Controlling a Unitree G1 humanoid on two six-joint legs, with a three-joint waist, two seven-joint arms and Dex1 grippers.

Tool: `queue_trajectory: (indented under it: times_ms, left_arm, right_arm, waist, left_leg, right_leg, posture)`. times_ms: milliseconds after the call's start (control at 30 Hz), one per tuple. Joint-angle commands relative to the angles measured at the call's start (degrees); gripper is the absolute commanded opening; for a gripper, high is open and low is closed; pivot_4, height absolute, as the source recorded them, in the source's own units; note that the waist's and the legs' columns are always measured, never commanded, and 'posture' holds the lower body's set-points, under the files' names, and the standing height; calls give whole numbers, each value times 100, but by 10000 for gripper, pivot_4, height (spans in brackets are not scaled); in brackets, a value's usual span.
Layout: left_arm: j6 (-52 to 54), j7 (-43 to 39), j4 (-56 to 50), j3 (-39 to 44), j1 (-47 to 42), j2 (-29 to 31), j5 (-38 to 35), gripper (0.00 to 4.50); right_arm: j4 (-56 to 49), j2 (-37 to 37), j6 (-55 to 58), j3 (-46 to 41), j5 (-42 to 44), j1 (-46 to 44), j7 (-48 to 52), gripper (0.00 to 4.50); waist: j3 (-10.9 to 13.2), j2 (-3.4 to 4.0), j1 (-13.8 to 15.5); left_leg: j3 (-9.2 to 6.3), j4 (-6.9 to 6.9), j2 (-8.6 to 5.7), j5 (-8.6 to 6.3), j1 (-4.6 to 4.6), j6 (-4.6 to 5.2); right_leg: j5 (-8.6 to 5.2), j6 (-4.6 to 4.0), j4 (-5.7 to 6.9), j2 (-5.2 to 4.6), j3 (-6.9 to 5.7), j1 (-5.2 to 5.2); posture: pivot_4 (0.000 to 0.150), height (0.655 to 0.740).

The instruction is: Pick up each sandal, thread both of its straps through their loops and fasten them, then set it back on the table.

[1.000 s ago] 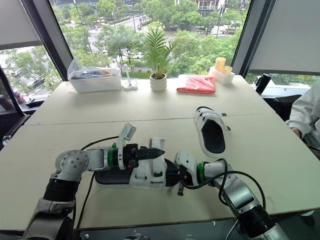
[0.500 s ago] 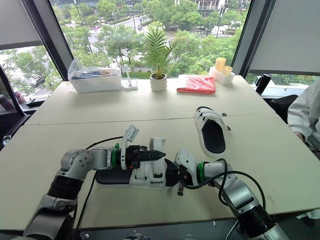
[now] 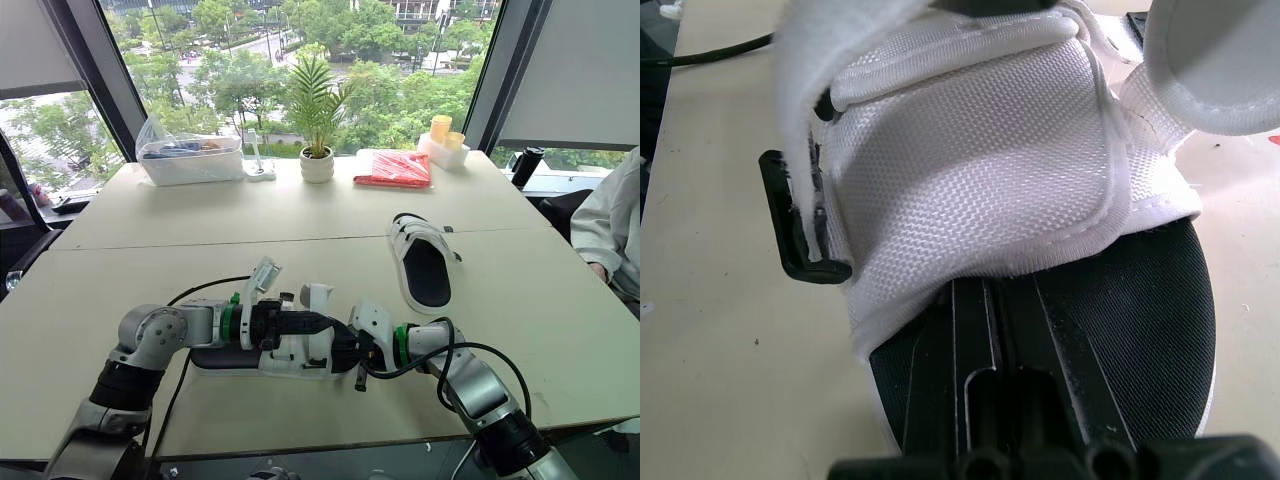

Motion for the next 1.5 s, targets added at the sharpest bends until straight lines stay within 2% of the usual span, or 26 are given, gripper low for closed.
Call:
queue_trajectory:
  times_ms: [33, 500, 833, 1033, 1500]
  left_arm:
    - [-176, -113, -151, -146, 84, 69, 148, 237]
    - [-1187, -673, 5, -527, 208, 593, 972, 237]
    - [-1974, -502, 61, -701, 203, 280, 1610, 237]
    - [-1759, -410, -73, -589, 58, 64, 1475, 237]
    - [-1156, -275, -454, -669, -268, 161, 1527, 237]
  right_arm:
    - [133, -9, 46, 112, -175, 69, -65, 0]
    - [169, -21, 6, 109, -198, 57, -51, 0]
    - [172, -32, 0, 116, -211, 48, -46, 0]
    - [169, -27, -4, 125, -222, 48, -46, 0]
    - [144, -28, -8, 117, -245, 80, -66, 0]
  waist:
    - [0, 0, 1]
    - [-1, 1, 3]
    - [-1, 1, 35]
    - [-2, -1, 44]
    - [-1, -1, 39]
  left_leg:
    - [0, 0, 0, 0, 0, 0]
    - [0, -1, 0, 0, 1, 0]
    - [0, 0, 0, 0, 1, 0]
    - [-1, 3, -2, 0, 1, 1]
    - [-2, 3, -2, 0, 1, 1]
  right_leg:
    - [0, 0, 0, 0, 0, 0]
    - [-1, -1, 0, -1, 0, 0]
    - [-1, -2, -1, -2, 0, 2]
    - [-1, -1, -3, -3, 0, 6]
    - [0, 0, -2, -1, -1, 5]
  posture:
    - [1500, 7400]
    - [1500, 7400]
    - [1500, 7400]
    - [1500, 7400]
    - [1500, 7400]
